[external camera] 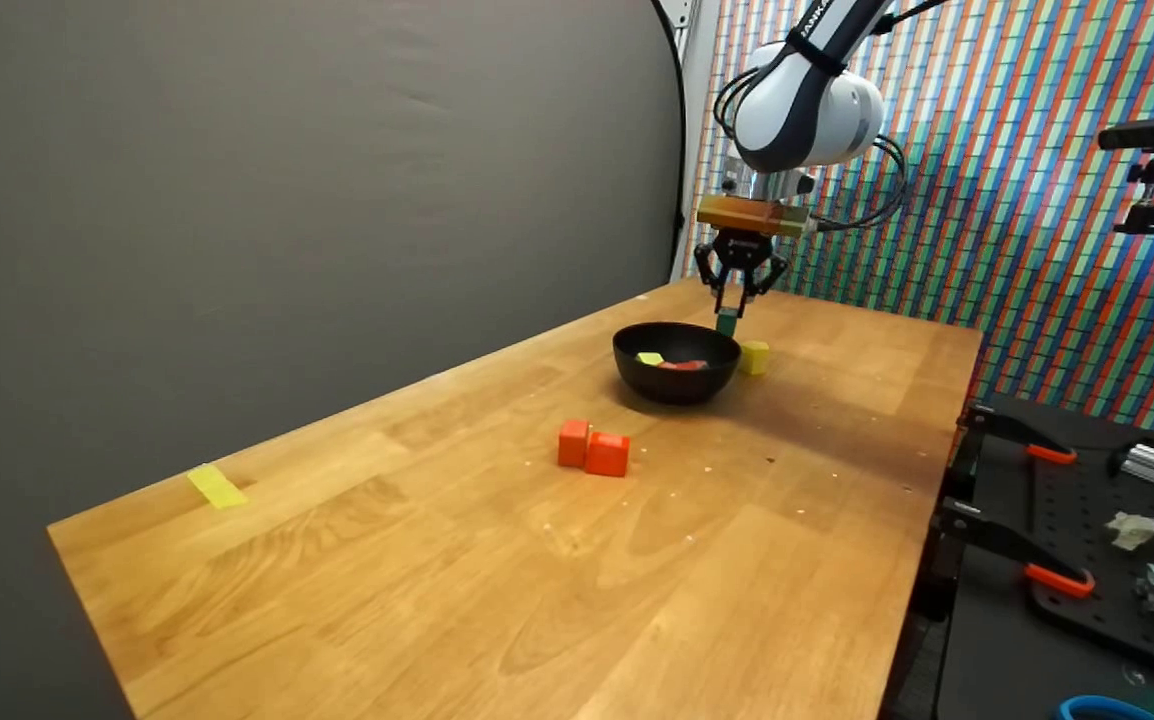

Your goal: Remove the cubes from the bowl

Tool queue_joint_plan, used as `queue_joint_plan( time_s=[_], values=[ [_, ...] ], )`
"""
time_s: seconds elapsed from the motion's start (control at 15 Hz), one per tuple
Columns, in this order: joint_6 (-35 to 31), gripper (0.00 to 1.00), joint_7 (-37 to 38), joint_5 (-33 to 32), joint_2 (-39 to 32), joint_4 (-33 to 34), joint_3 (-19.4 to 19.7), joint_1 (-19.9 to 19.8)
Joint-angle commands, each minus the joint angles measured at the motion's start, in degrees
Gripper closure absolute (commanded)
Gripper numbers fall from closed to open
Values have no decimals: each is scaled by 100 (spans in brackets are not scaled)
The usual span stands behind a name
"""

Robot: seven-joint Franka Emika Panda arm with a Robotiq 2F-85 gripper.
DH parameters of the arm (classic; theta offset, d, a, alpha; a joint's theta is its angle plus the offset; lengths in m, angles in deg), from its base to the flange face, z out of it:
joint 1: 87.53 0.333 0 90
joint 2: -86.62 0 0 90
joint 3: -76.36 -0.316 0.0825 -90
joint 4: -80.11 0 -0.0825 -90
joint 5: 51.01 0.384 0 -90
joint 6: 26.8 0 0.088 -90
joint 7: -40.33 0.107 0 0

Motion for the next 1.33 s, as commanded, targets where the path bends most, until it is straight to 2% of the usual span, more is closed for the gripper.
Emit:
queue_joint_plan(
  time_s=[0.0,0.27,0.4,0.73,0.87,0.93,1.07,1.27],
  values=[
    [-177,42,376,-48,-311,160,71,108],
    [-398,12,319,70,17,-26,-6,49],
    [-547,1,-24,381,536,-240,-291,-168],
    [-800,0,-845,1028,1615,-497,-868,-270],
    [-566,0,-1174,1083,1639,-427,-1050,-168],
    [-602,0,-764,879,1445,-273,-862,-175],
    [-581,0,-916,944,1534,-335,-1023,-138],
    [-1002,0,-818,403,1246,-358,-959,23]
  ],
)
